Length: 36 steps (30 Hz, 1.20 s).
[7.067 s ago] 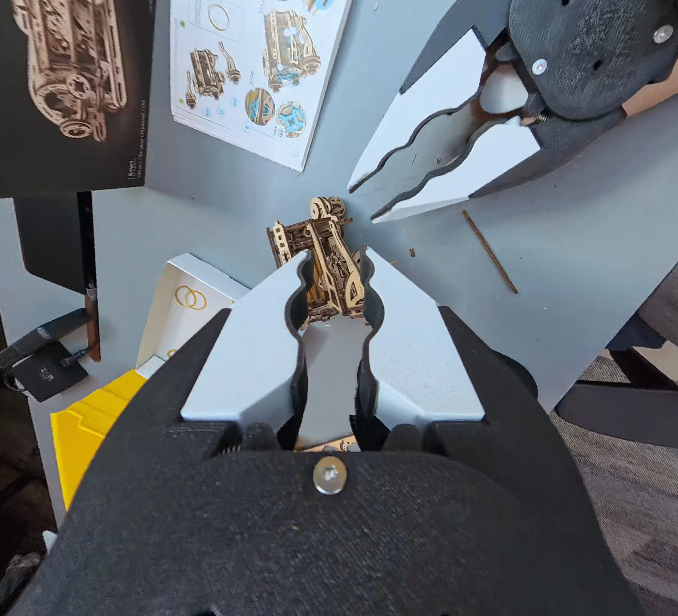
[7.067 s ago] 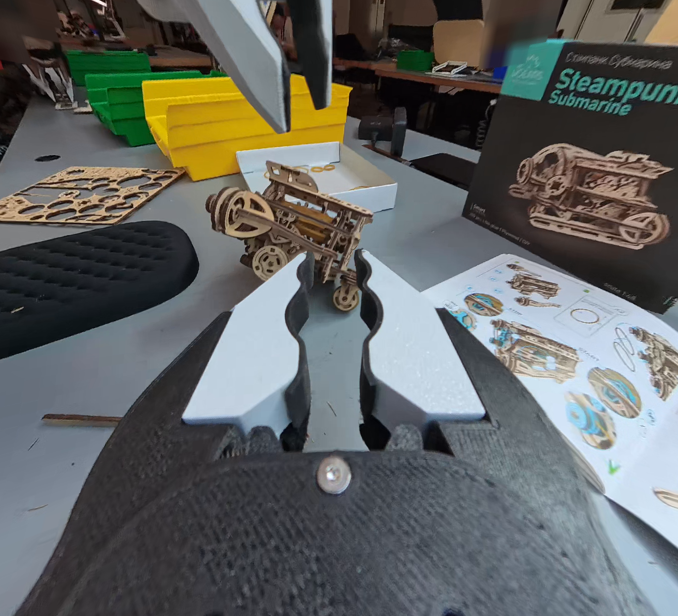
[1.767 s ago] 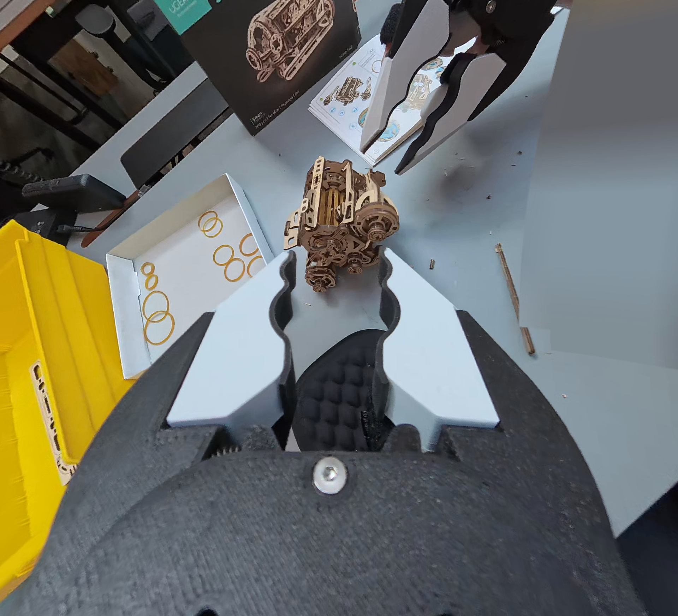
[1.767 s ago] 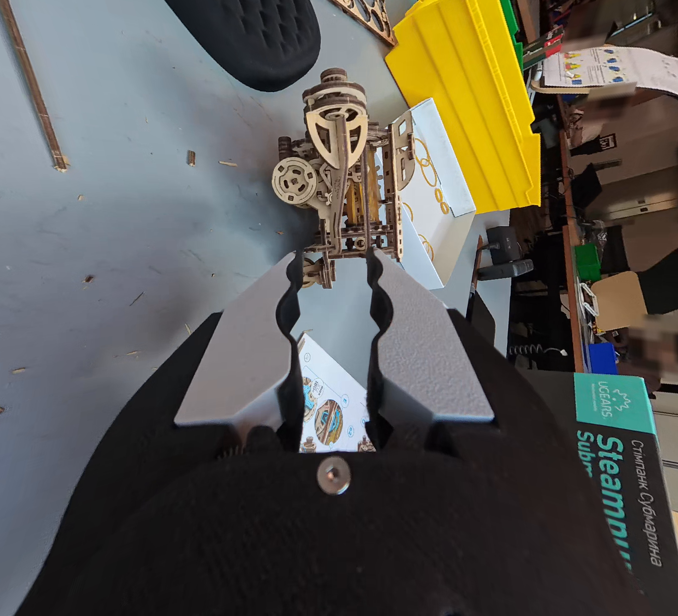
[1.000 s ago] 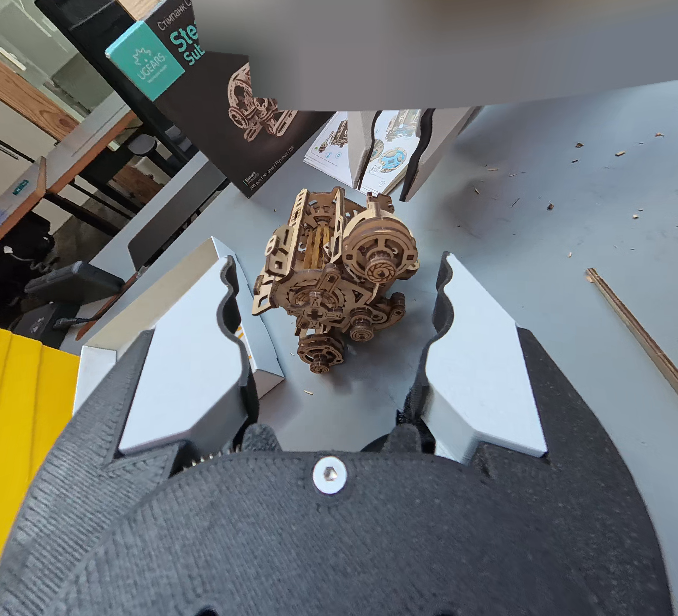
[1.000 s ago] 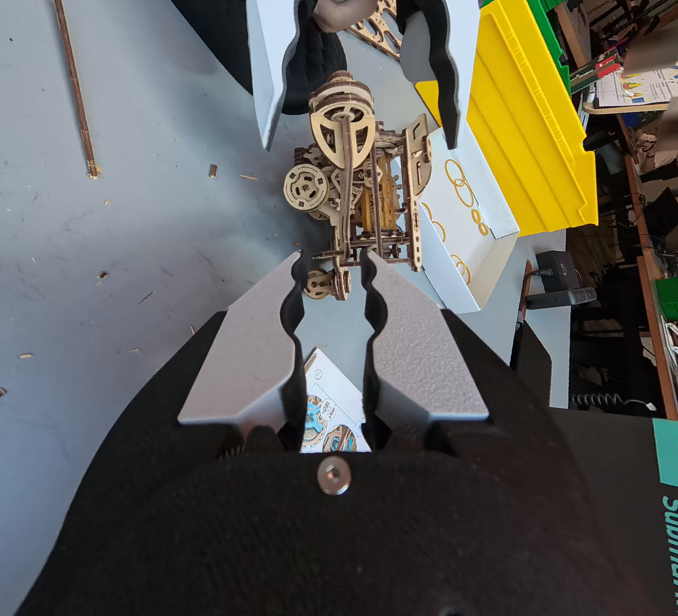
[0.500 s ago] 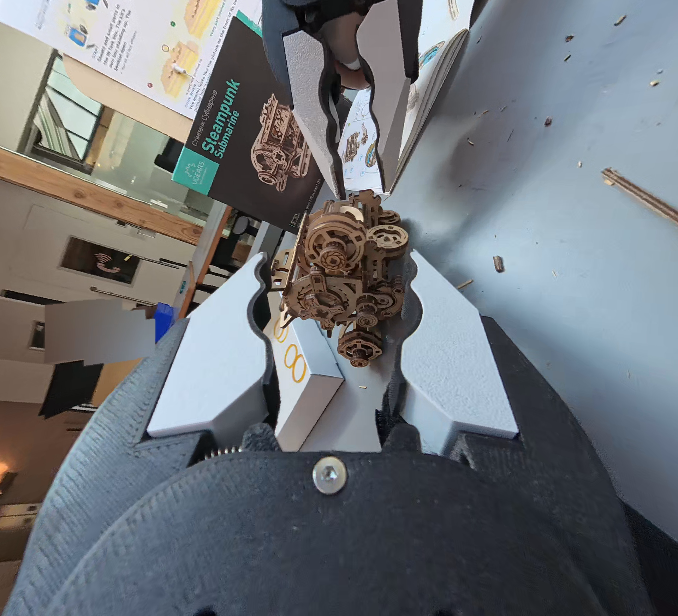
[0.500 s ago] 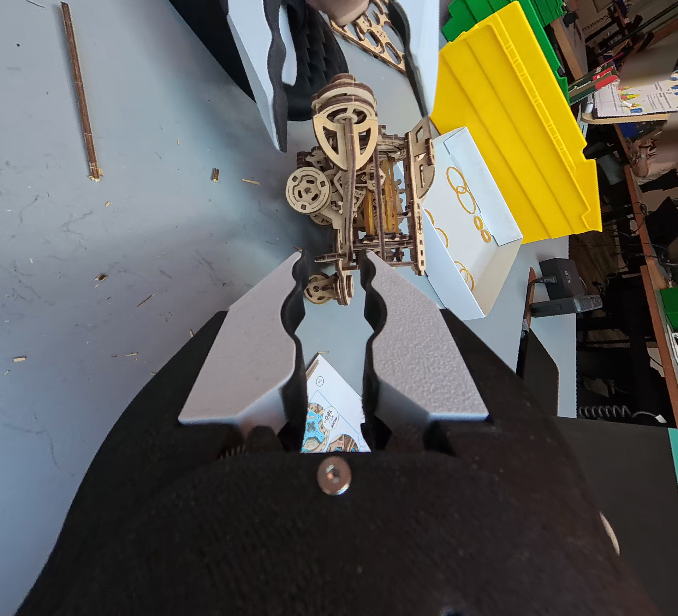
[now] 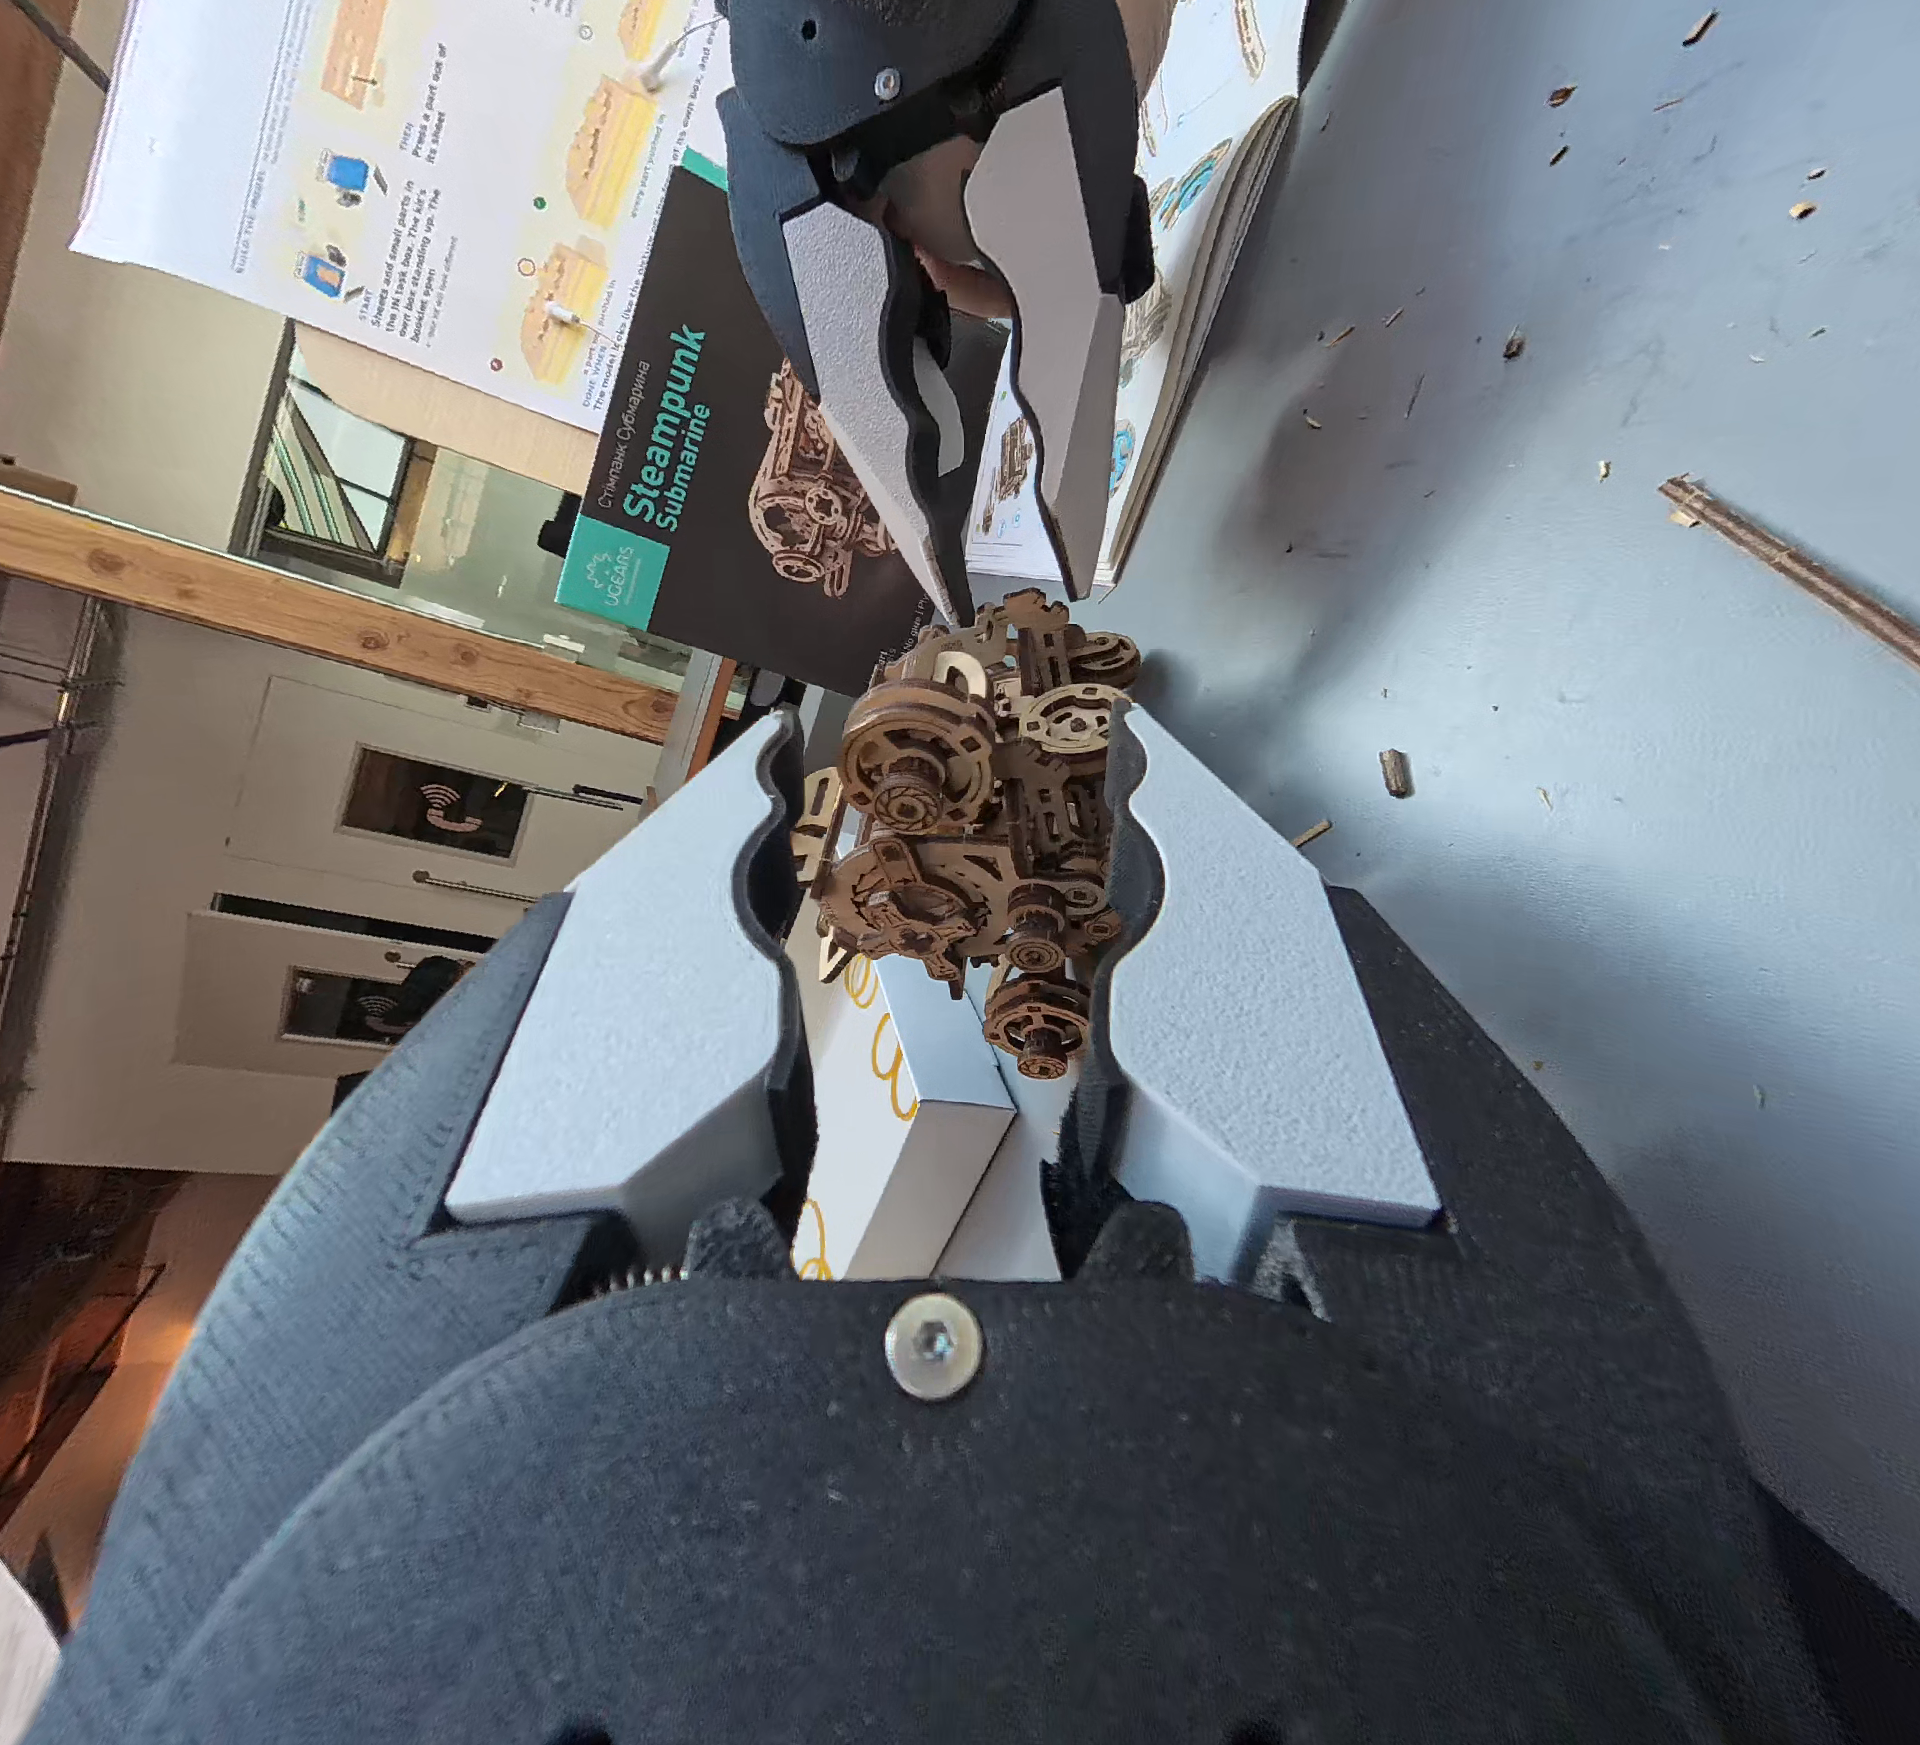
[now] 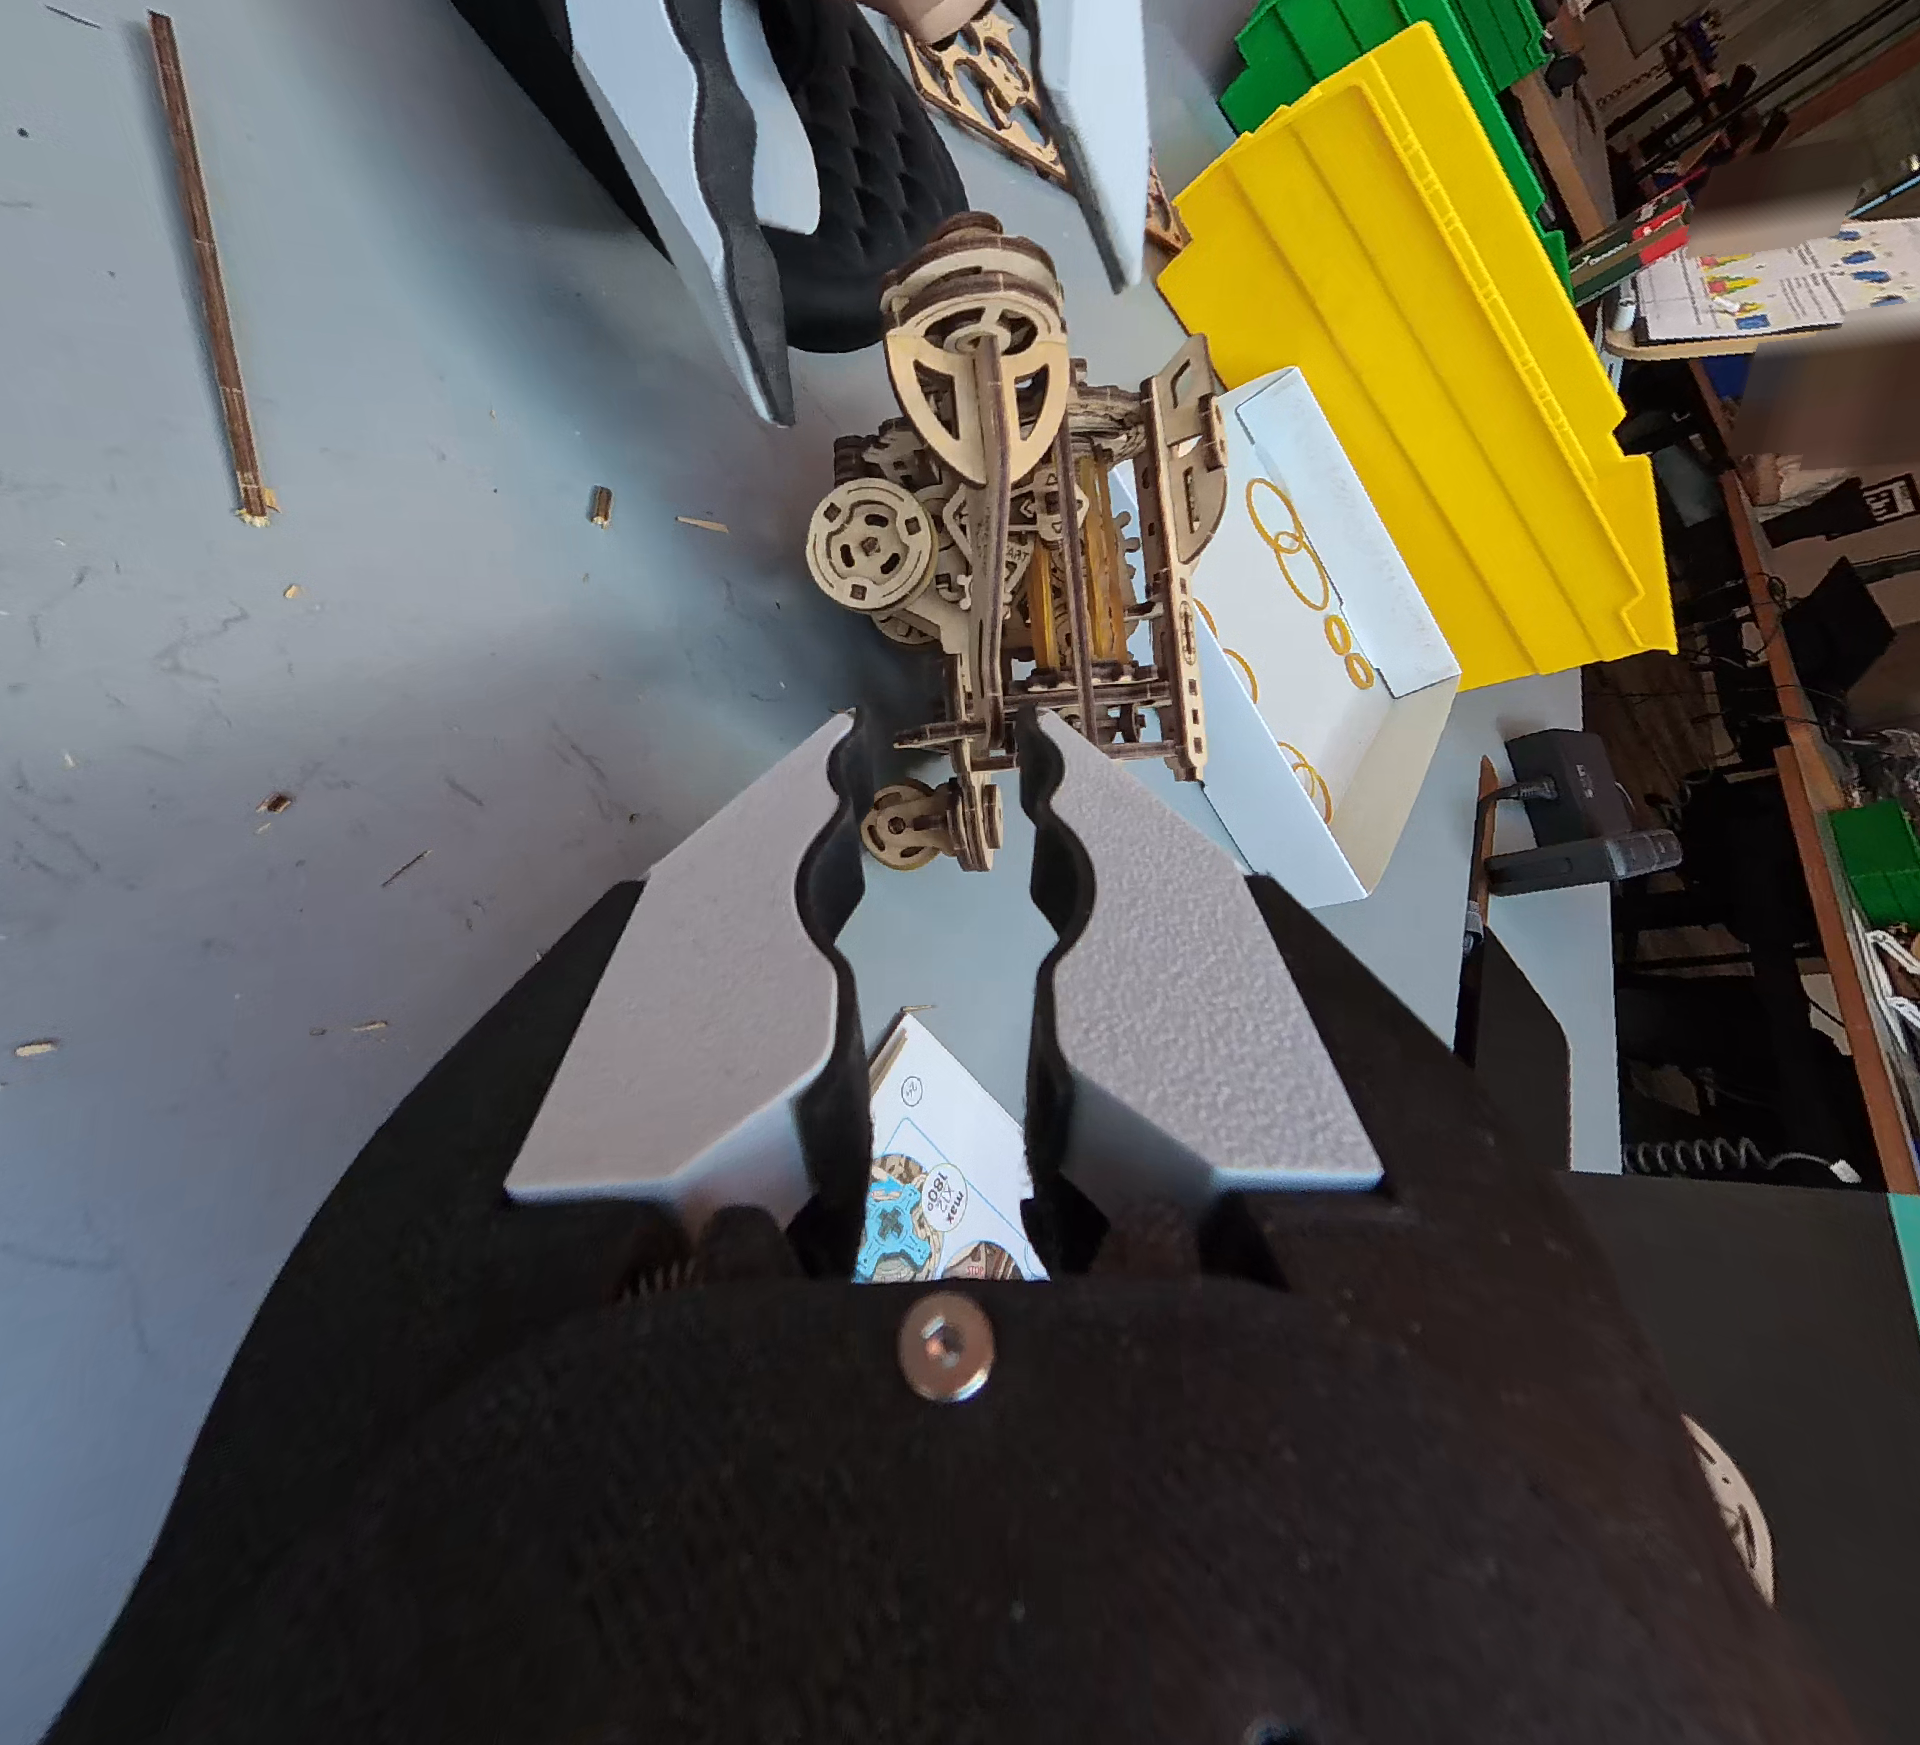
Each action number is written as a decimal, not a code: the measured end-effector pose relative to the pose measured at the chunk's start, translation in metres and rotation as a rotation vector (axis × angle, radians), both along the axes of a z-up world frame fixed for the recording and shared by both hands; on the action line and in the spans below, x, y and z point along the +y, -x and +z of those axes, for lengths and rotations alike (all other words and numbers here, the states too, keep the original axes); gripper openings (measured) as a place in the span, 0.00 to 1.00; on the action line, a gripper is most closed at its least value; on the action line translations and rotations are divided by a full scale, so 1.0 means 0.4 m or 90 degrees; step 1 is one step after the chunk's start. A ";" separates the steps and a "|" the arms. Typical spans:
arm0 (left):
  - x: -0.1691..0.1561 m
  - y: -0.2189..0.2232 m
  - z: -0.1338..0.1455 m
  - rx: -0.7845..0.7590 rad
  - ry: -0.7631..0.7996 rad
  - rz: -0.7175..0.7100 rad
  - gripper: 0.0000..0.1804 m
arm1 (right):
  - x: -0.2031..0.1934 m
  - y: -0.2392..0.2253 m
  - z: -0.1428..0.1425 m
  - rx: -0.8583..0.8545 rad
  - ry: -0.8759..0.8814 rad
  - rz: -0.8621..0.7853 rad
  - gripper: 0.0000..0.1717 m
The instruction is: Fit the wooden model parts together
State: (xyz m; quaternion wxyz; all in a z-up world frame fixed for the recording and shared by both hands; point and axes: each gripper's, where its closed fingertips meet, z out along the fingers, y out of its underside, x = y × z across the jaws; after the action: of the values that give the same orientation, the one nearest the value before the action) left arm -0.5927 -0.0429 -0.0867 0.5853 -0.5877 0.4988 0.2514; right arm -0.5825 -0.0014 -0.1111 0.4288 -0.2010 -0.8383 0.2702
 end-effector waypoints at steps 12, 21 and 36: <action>0.001 0.003 0.020 -0.046 -0.008 0.011 0.25 | -0.001 0.004 -0.002 0.000 0.006 -0.003 0.12; 0.002 0.007 0.012 -0.044 0.001 0.010 0.22 | 0.003 0.005 -0.003 -0.010 -0.010 -0.004 0.11; 0.000 0.008 0.016 -0.054 0.005 0.008 0.21 | 0.027 0.002 0.015 -0.046 -0.047 -0.014 0.13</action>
State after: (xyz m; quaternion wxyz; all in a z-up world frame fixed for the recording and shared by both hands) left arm -0.5960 -0.0429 -0.0805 0.6023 -0.6032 0.4705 0.2280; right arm -0.5835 0.0094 -0.1050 0.4080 -0.2037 -0.8606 0.2269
